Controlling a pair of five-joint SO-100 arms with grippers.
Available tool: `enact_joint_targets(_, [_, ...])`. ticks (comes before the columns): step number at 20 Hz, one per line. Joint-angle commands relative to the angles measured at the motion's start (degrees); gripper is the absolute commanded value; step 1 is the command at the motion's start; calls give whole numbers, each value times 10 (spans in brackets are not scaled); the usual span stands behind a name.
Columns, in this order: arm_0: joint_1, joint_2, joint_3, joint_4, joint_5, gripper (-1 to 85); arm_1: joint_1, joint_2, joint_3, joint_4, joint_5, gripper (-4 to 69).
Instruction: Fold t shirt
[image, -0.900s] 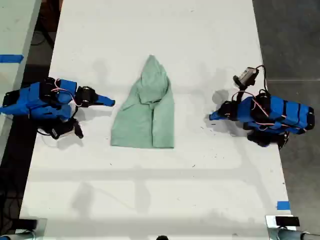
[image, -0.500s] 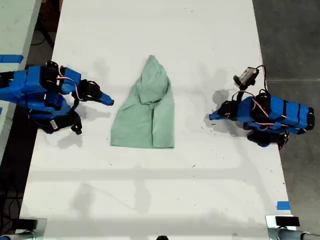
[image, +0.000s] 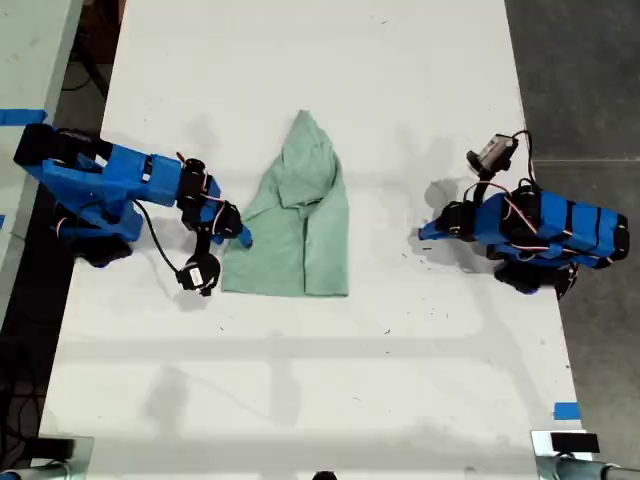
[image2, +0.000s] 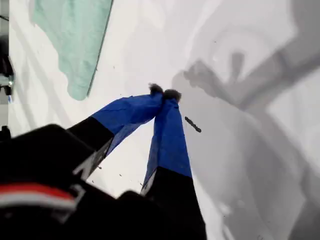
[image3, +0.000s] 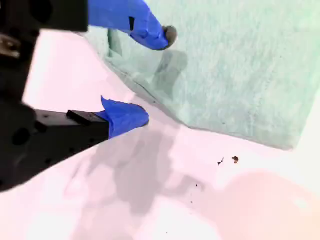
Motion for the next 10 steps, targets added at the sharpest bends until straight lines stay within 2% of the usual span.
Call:
enact_joint_targets(1, [-18,-40,-7,-47,10,120,4,7,31,5,-3,-3])
enact_joint_targets(2, [-37,-71,-3,-71,33,-1,4,7,31,5,-3,-3])
enact_joint_targets(5, [-52,-67,-61,-26,44,-1,4,7,31,5,-4,-3])
enact_joint_targets(10, [-61,-93,-304,135,87,-1,4,7,31,5,-4,-3])
